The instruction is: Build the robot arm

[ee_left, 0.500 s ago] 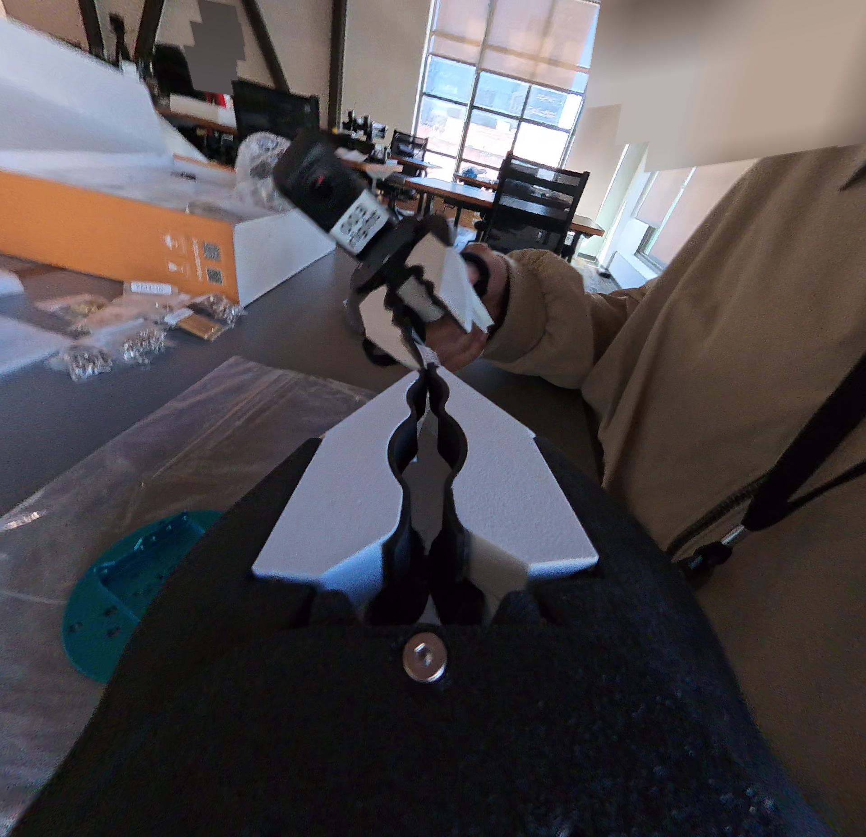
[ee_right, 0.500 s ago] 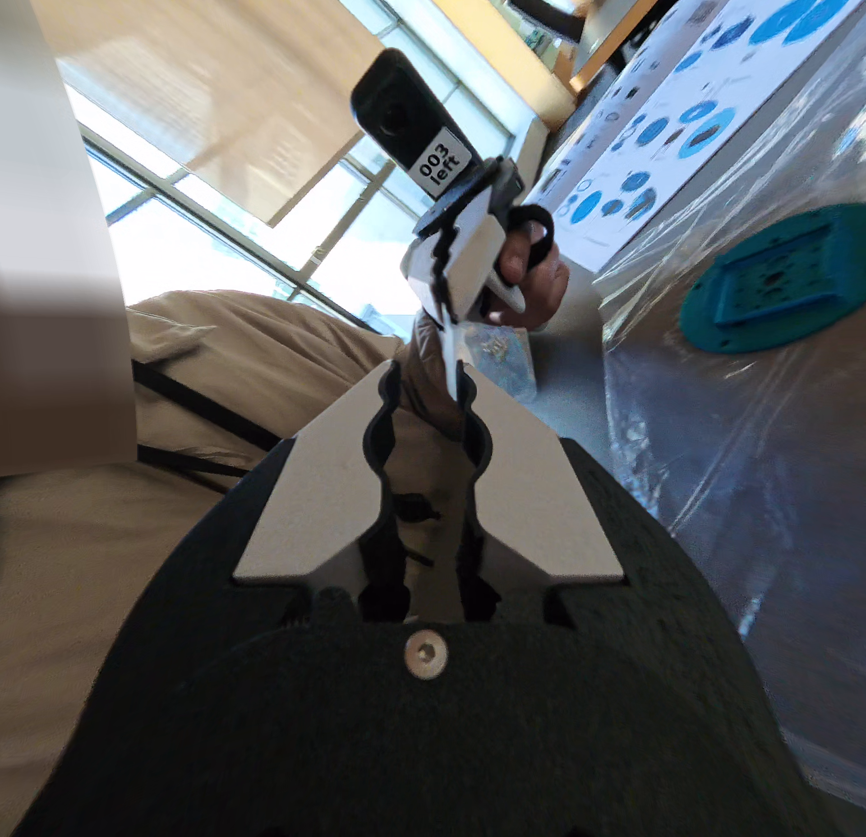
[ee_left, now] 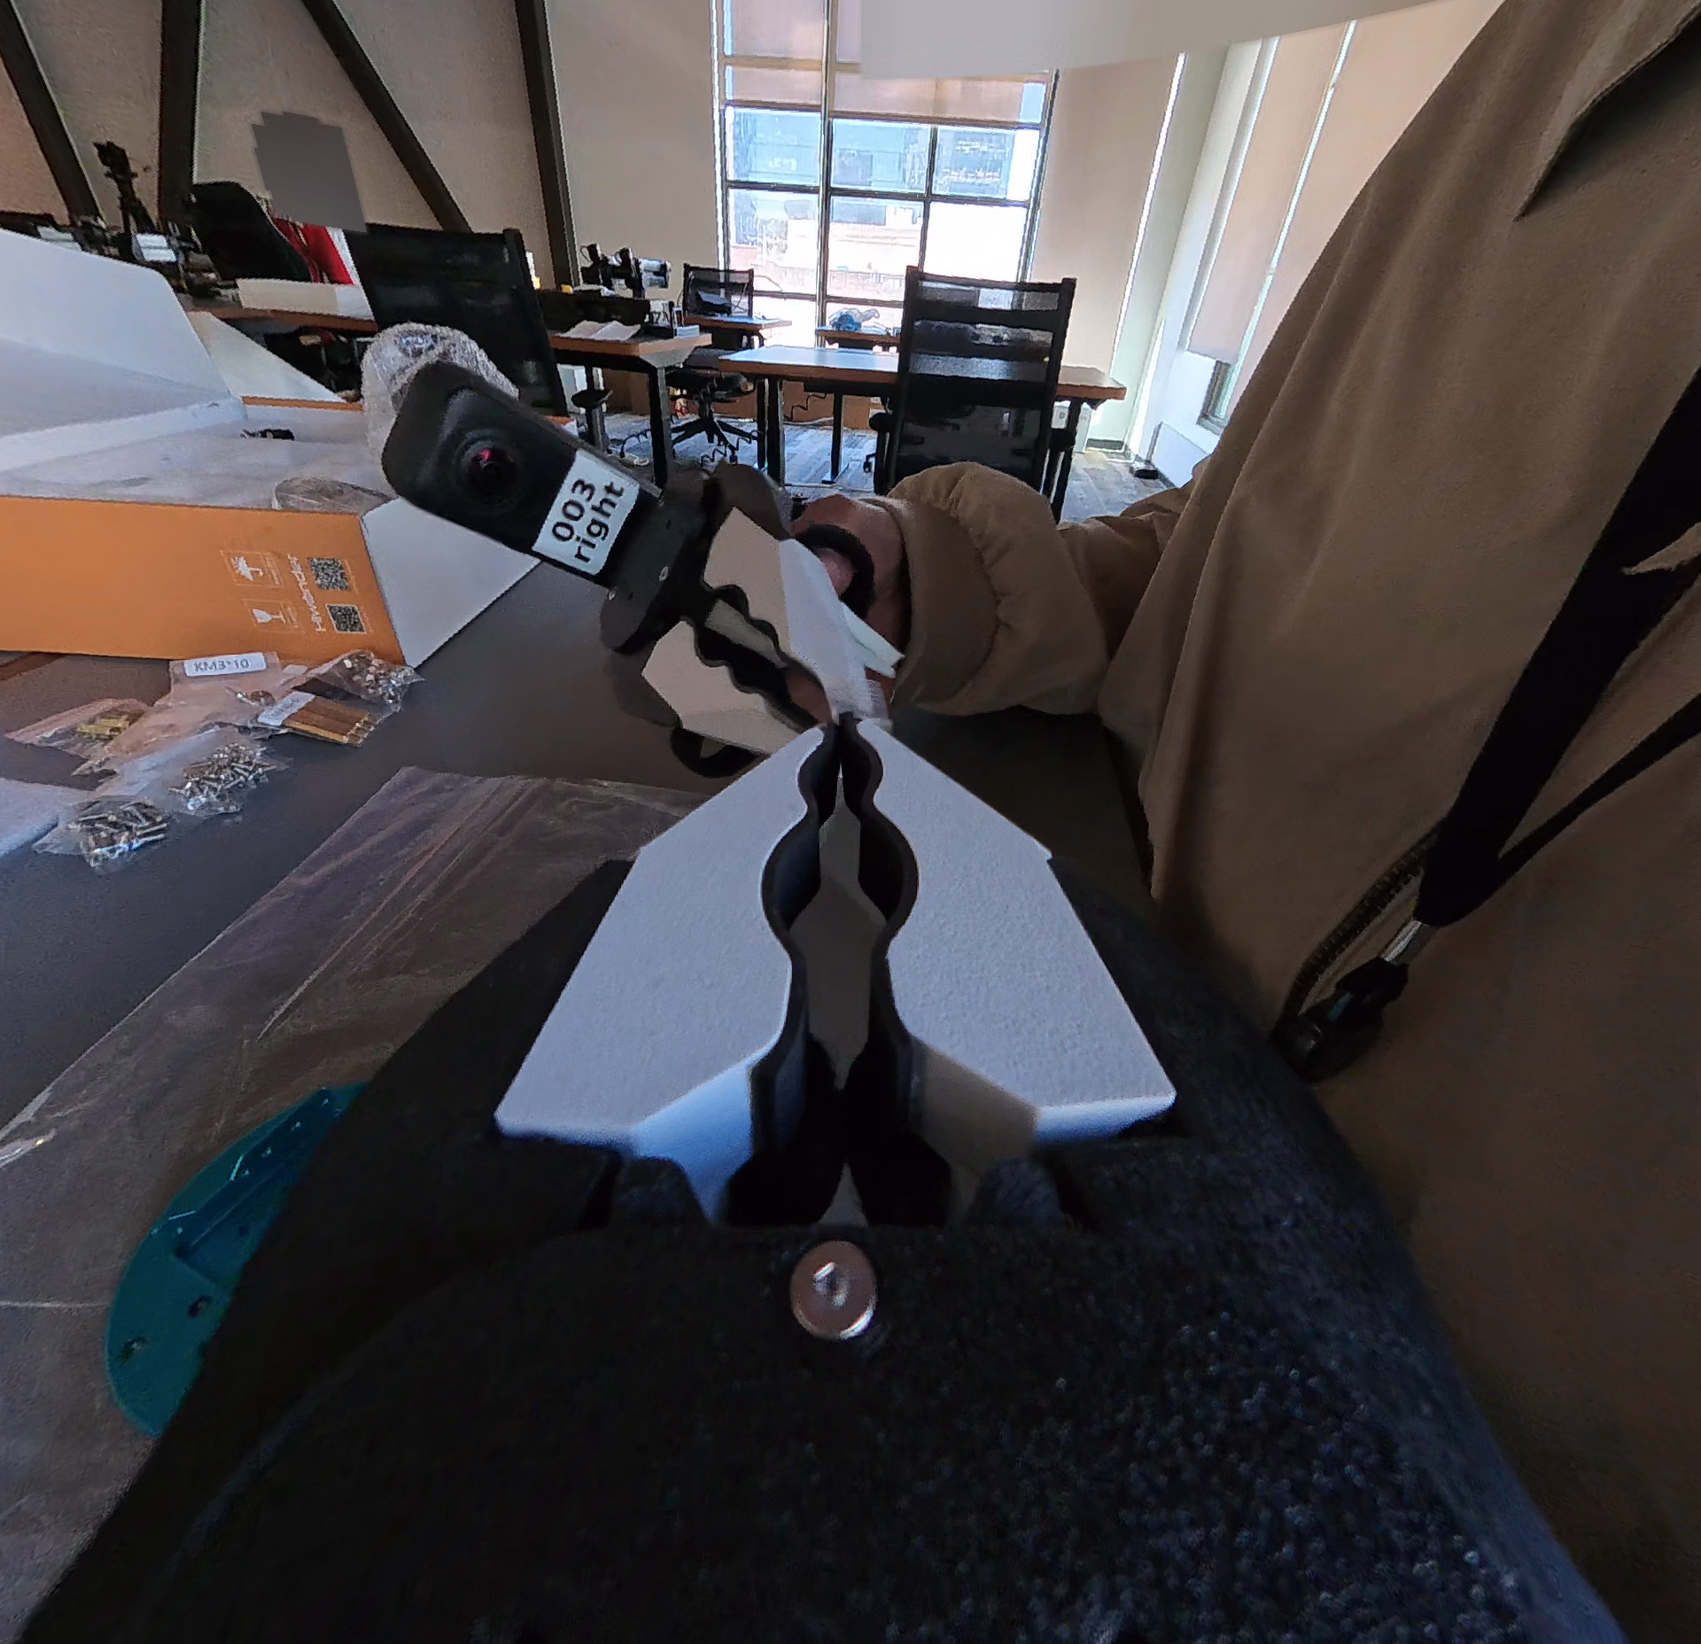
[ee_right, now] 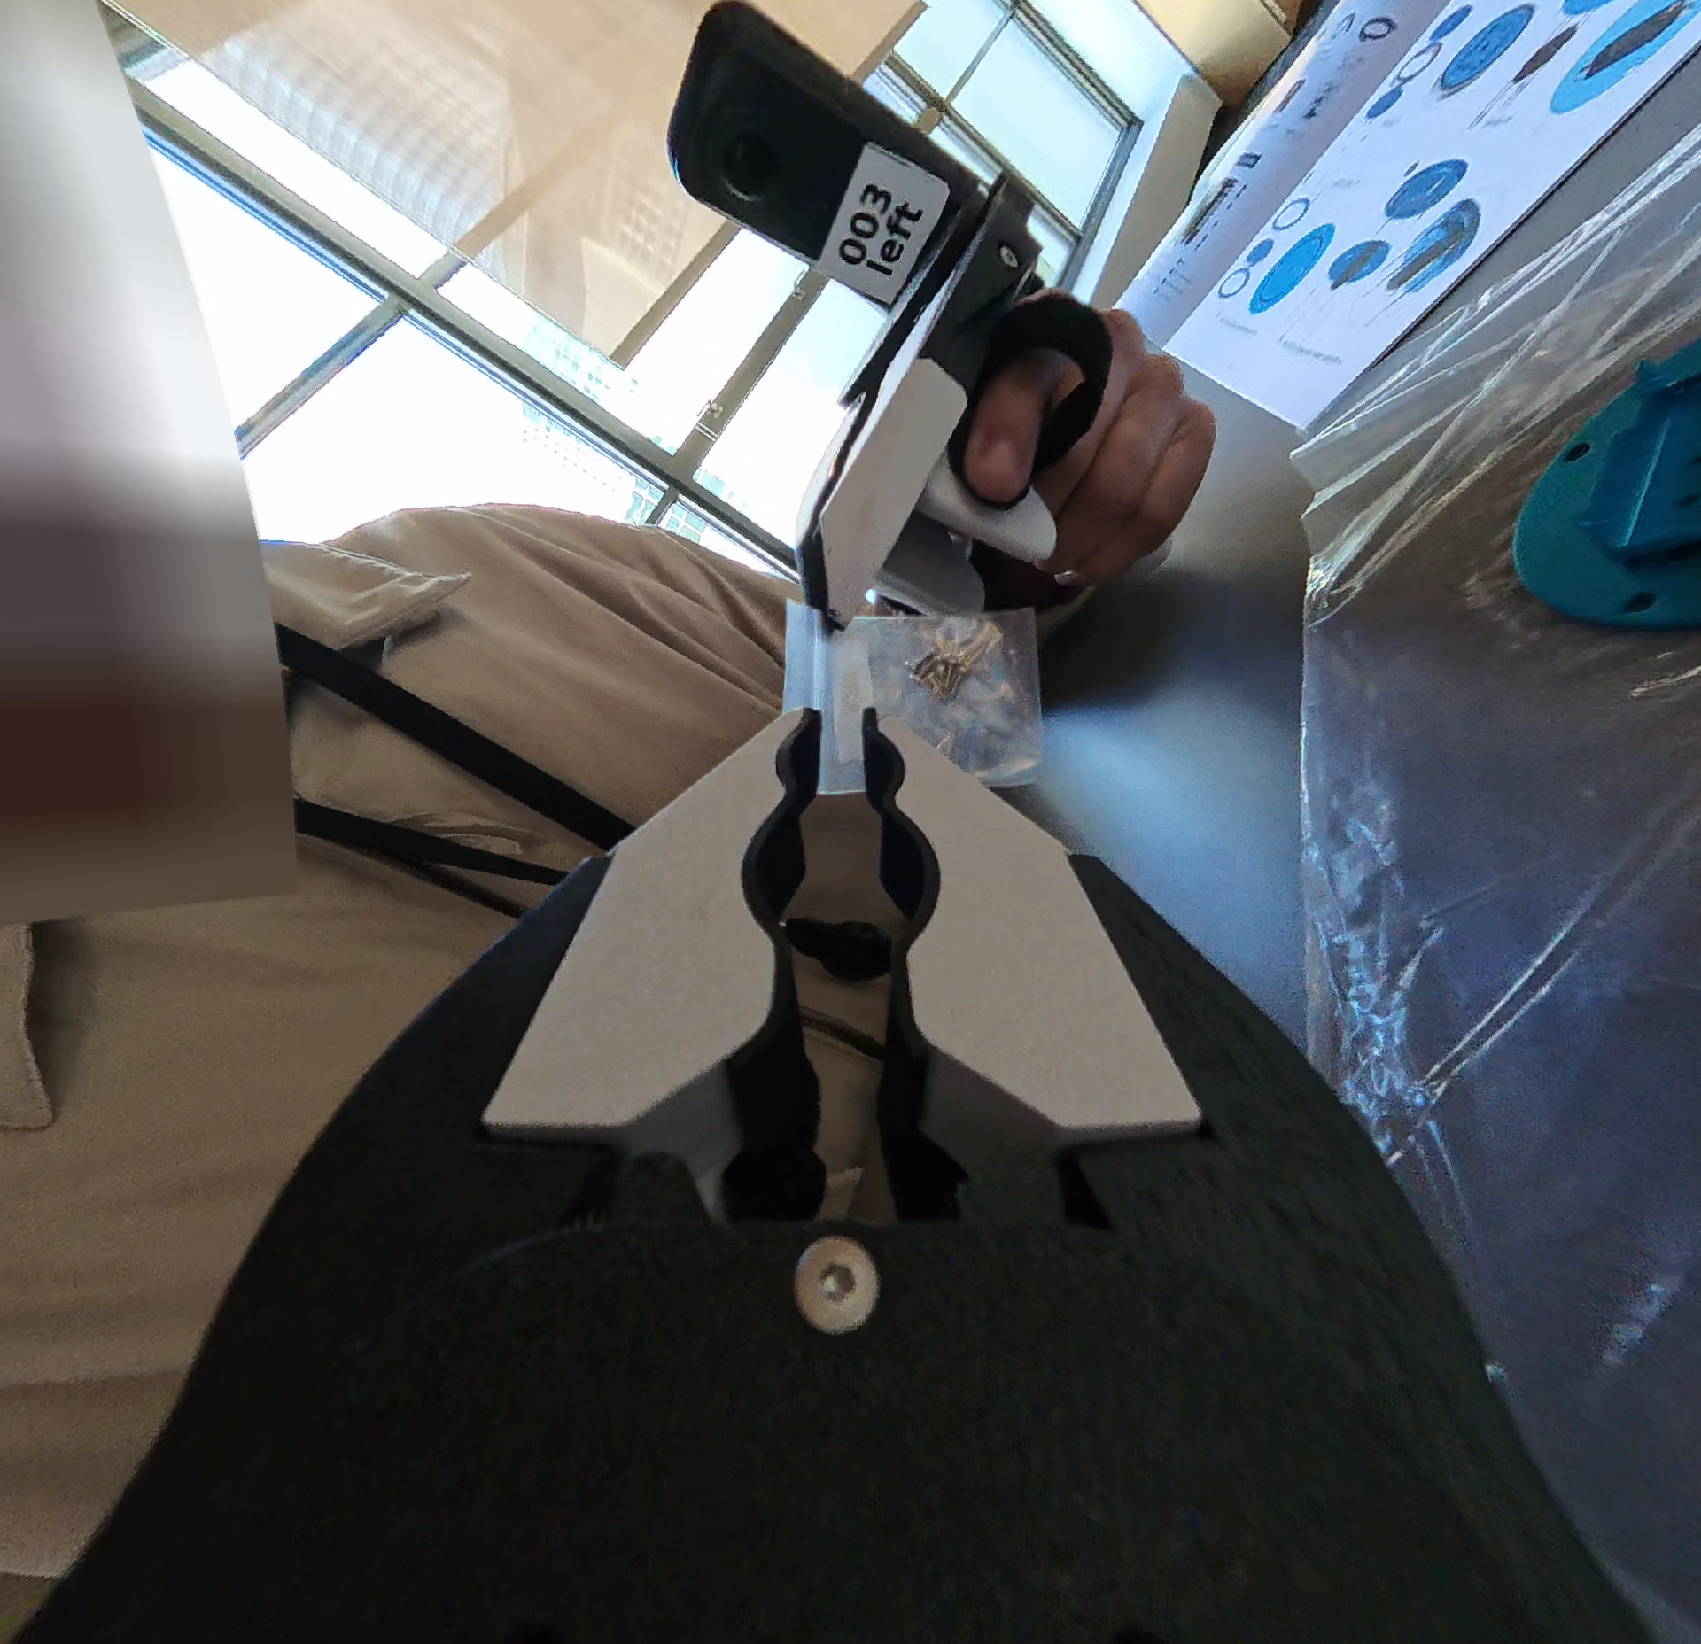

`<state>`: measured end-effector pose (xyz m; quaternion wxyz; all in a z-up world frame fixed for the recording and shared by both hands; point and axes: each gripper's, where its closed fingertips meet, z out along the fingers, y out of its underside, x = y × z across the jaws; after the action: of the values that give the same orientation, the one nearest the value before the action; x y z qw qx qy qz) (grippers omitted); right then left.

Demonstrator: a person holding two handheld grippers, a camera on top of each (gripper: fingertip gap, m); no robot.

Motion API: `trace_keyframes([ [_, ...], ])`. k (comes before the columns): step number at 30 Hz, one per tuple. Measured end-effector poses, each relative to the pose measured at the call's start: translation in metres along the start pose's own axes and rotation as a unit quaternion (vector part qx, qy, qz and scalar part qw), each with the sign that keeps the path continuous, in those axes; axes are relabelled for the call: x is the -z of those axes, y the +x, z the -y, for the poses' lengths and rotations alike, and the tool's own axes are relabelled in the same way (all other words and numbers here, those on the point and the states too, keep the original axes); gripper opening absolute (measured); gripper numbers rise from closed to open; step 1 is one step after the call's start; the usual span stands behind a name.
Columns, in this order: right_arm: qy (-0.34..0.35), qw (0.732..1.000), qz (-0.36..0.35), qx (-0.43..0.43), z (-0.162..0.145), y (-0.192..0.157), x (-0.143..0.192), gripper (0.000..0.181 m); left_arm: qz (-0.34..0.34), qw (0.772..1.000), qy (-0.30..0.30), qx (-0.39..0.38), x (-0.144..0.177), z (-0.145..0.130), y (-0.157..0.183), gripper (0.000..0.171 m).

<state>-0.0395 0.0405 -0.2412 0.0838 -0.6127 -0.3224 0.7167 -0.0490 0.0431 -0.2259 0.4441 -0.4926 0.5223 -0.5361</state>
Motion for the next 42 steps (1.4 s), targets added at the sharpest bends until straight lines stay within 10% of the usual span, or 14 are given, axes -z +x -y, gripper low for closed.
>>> trace_keyframes([
  [11, 0.005, 1.0, -0.017, 0.006, 0.002, 0.004, 0.0, 0.008, 0.034, 0.999, -0.034, 0.021, -0.005, -0.014, -0.014, 0.0],
  [15, 0.014, 0.987, -0.148, 0.053, 0.011, 0.034, 0.012, 0.0, 0.103, 0.991, -0.057, 0.057, -0.004, -0.024, -0.037, 0.0],
  [19, 0.023, 0.922, -0.337, 0.188, 0.033, 0.052, 0.036, 0.0, 0.245, 0.956, -0.044, 0.156, 0.008, -0.028, -0.07, 0.016],
  [27, -0.054, 0.75, -0.517, 0.408, 0.044, 0.047, 0.033, 0.0, 0.233, 0.903, 0.107, 0.344, -0.001, -0.011, -0.063, 0.027],
  [42, -0.053, 0.75, -0.532, 0.39, 0.039, 0.055, 0.027, 0.0, 0.224, 0.868, 0.119, 0.427, 0.003, -0.026, -0.068, 0.01],
])
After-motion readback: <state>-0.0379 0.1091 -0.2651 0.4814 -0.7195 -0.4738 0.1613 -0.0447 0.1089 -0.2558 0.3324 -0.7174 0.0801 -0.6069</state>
